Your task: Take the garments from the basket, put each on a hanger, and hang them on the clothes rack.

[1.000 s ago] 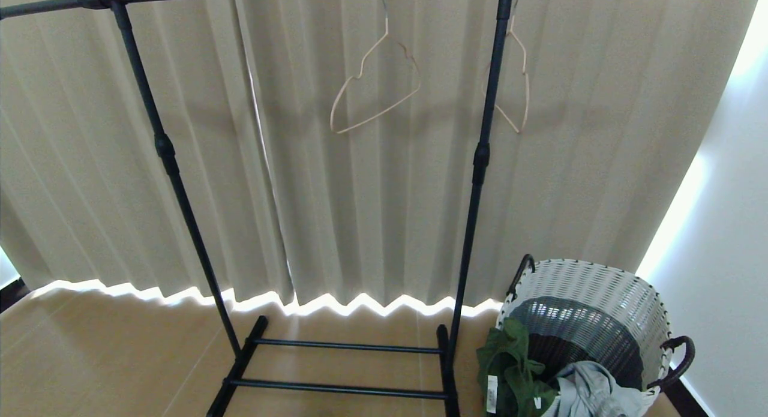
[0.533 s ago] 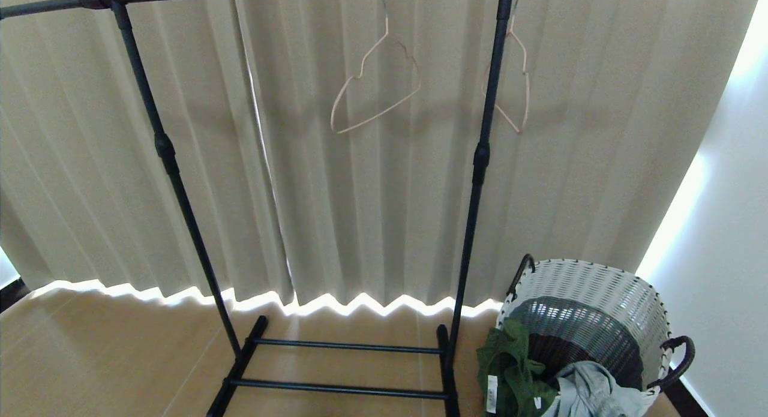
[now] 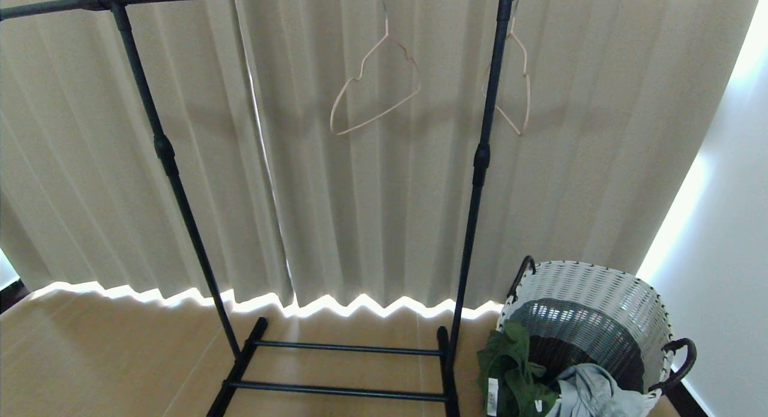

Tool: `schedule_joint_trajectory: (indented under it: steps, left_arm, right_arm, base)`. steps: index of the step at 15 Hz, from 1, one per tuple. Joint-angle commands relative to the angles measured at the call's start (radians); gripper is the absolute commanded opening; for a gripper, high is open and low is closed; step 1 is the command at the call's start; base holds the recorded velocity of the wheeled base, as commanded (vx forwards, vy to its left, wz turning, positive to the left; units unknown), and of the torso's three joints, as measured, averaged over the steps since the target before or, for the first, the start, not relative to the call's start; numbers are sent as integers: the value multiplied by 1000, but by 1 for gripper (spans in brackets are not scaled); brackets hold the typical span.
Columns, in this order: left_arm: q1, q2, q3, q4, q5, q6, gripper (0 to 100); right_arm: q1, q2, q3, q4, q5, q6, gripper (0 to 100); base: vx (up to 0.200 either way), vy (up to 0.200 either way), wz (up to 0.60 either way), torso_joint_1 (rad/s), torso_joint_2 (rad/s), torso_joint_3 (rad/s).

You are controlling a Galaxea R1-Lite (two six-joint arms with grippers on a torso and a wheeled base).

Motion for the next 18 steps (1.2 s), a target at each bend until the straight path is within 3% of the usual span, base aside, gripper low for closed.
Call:
schedule_joint_trajectory:
  steps: [1, 7, 8, 9, 11, 13, 15, 18]
  left_arm:
    - [1, 1, 0, 1, 0, 0, 100]
    - [1, 1, 0, -1, 0, -4, 100]
    - [1, 1, 0, 1, 0, -4, 100]
    - [1, 1, 0, -1, 0, -6, 100]
    - [1, 1, 0, -1, 0, -6, 100]
    - [1, 1, 0, -1, 0, -7, 100]
    - [-1, 0, 0, -1, 5, -12, 100]
    - [1, 0, 0, -1, 5, -15, 100]
  right_arm:
    - [0, 1, 1, 0, -1, -1, 100]
    - [0, 0, -1, 3, -12, -4, 100]
    - [2, 4, -15, 14, -1, -18, 100]
    - [16, 50, -75, 34, -1, -85, 100]
    - [45, 181, -168, 83, -8, -170, 100]
    - [46, 438, -236, 109, -17, -300, 100]
    - [39, 736, -242, 104, -55, -441, 100]
    - [37, 1035, -233, 69, -92, -567, 100]
  base:
    - [200, 0, 0, -2, 2, 2]
    - [0, 0, 0, 0, 0, 0]
    - [0, 0, 0, 0, 0, 0]
    - [0, 0, 0, 0, 0, 0]
    - [0, 0, 0, 0, 0, 0]
    - [0, 0, 0, 0, 0, 0]
    - [0, 0, 0, 0, 0, 0]
    - [0, 0, 0, 0, 0, 0]
